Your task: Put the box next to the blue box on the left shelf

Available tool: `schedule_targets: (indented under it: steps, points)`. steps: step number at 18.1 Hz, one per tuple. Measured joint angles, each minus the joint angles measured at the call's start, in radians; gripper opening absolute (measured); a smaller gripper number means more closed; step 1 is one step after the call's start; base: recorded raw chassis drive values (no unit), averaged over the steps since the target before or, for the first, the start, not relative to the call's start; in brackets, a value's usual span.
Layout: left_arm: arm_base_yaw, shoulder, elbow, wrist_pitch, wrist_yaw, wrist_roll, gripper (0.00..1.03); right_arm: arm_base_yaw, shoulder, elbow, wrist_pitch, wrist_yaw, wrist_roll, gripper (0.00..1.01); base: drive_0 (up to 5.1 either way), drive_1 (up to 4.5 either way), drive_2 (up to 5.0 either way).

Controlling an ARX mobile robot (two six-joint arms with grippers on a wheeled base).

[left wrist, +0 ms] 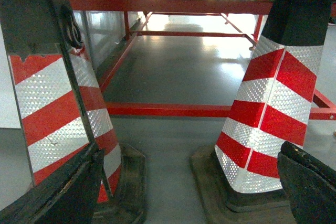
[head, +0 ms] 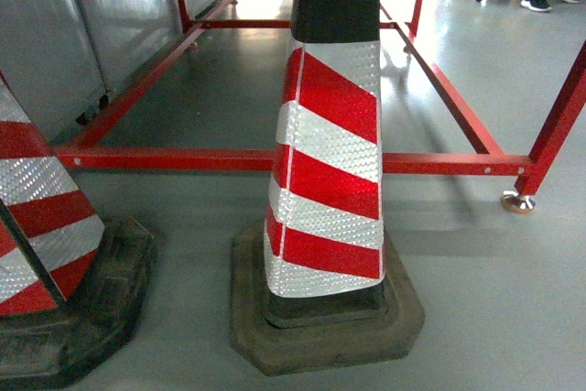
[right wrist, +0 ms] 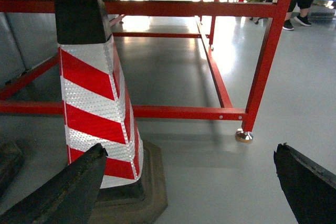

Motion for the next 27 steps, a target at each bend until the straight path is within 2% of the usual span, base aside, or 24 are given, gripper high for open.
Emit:
schedule_targets:
  steps: [27]
  points:
    - [0.000,0.000,0.000,-0.001,0.002,0.000,0.98,0.000,0.000,0.000,0.000,0.000,0.000,0.98,0.0,0.00,0.0]
